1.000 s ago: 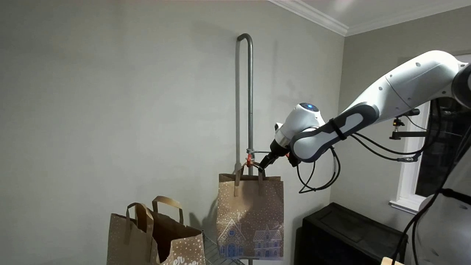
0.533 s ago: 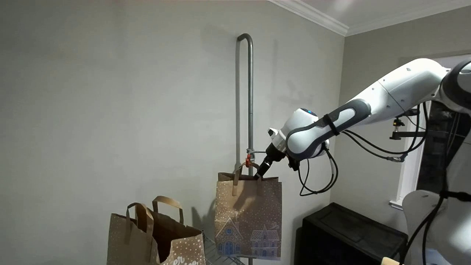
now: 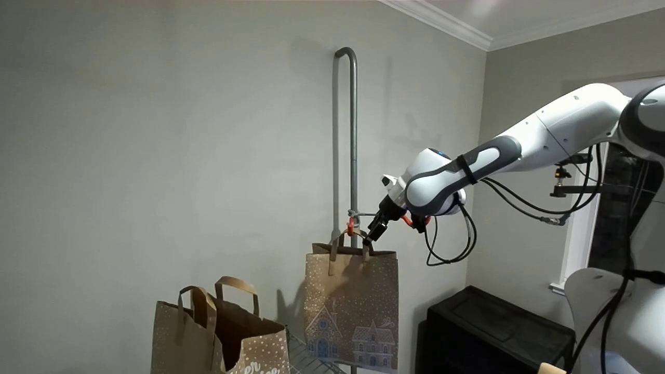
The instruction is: Remove the paper bags from the stand and put them on the topmost shelf of the rack.
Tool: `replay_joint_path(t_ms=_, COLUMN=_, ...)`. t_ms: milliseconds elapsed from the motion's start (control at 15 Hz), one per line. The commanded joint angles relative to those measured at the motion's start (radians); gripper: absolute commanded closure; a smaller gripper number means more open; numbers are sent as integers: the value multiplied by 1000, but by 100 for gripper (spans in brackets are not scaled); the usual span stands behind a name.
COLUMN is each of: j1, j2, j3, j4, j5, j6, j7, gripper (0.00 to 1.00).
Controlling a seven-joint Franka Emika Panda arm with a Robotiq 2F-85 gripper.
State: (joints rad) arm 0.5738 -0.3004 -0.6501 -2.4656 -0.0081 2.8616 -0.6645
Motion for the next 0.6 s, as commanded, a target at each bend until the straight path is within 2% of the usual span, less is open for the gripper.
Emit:
replay_joint_path(t_ms=0, j1=43, j2=3, j3=-40, j4=29, j5=24, j6=-28, j7=-56, gripper=0)
replay_joint_path(t_ms=67, j1=54, j2=3, j3=-49, j4=34, j5=26, j6=-33, j7=-57, gripper=0)
replay_joint_path(t_ms=267, j1=85, j2=3, j3=-78, j4=47, j5=27, j6=-43, j7=-62, gripper=33)
replay_joint_path(t_ms=333, j1=94, j2=5, j3=-87, j4=51, j5=25, j6=-47, j7=-60, gripper=33)
replay_joint_path(t_ms=467, j1=118, j2=10, j3=-109, j4=60, j5=29, j6=-54, j7=-65, gripper=49)
replay_joint_path(t_ms=533, j1=132, j2=12, j3=-121, j4=65, j5=32, j6=-57, j7=-67, gripper=51)
